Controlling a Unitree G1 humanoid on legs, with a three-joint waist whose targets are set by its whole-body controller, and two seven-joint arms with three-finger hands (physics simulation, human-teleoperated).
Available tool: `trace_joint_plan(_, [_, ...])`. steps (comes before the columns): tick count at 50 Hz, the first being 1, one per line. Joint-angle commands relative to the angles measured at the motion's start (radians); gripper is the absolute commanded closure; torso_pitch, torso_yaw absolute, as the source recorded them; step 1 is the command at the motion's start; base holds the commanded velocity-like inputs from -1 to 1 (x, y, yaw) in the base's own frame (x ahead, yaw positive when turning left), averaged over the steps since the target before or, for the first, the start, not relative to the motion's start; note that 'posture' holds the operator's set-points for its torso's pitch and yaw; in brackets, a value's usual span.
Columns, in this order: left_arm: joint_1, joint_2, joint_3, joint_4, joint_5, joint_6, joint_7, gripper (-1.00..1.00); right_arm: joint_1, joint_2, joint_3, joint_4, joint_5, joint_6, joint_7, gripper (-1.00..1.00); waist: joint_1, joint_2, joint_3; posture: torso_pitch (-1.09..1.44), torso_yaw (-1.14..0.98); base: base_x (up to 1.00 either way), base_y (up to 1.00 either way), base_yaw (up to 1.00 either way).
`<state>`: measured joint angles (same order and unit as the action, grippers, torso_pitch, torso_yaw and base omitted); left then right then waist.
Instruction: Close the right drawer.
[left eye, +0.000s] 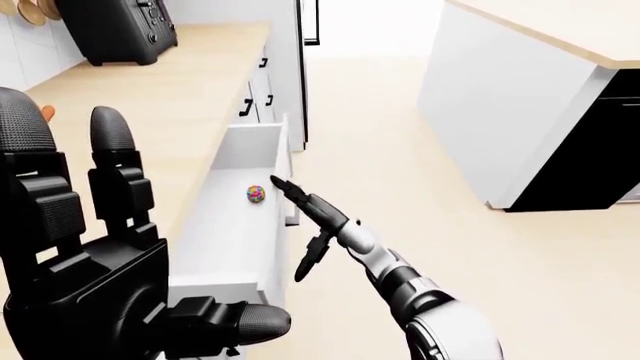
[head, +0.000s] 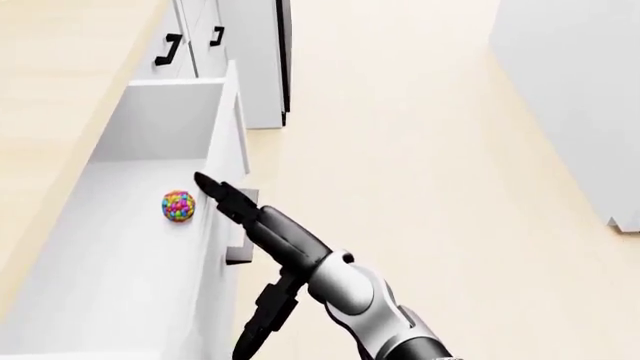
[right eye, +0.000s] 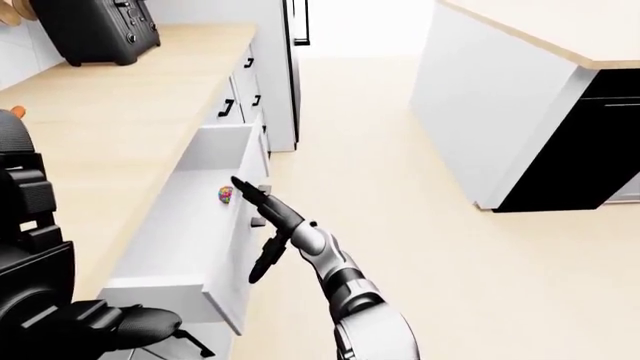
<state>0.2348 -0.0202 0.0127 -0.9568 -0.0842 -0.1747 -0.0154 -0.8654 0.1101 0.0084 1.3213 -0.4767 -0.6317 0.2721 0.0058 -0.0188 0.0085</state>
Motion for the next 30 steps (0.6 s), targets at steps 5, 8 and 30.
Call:
trace_joint_plan(5, [-0.013, 0.001, 0.001, -0.037, 0.0, -0.007, 0.002, -1.0, -0.033, 0.032, 0.034, -0.004, -0.049, -0.028, 0.077, -1.0, 0.01, 0.004, -0.012, 0.0, 0.0, 0.0, 0.0, 0.0])
trace_joint_plan(8, [-0.017, 0.001, 0.004, -0.039, -0.002, -0.002, 0.003, -1.0, -0.039, 0.035, 0.032, -0.001, -0.051, -0.025, 0.082, -1.0, 0.009, 0.004, -0.011, 0.0, 0.0, 0.0, 0.0, 0.0])
trace_joint_plan(30, [-0.018, -0.001, 0.008, -0.038, -0.006, -0.002, -0.001, -1.0, -0.054, 0.059, 0.029, 0.007, -0.063, -0.016, 0.095, -1.0, 0.006, 0.006, -0.009, 0.0, 0.0, 0.0, 0.0, 0.0])
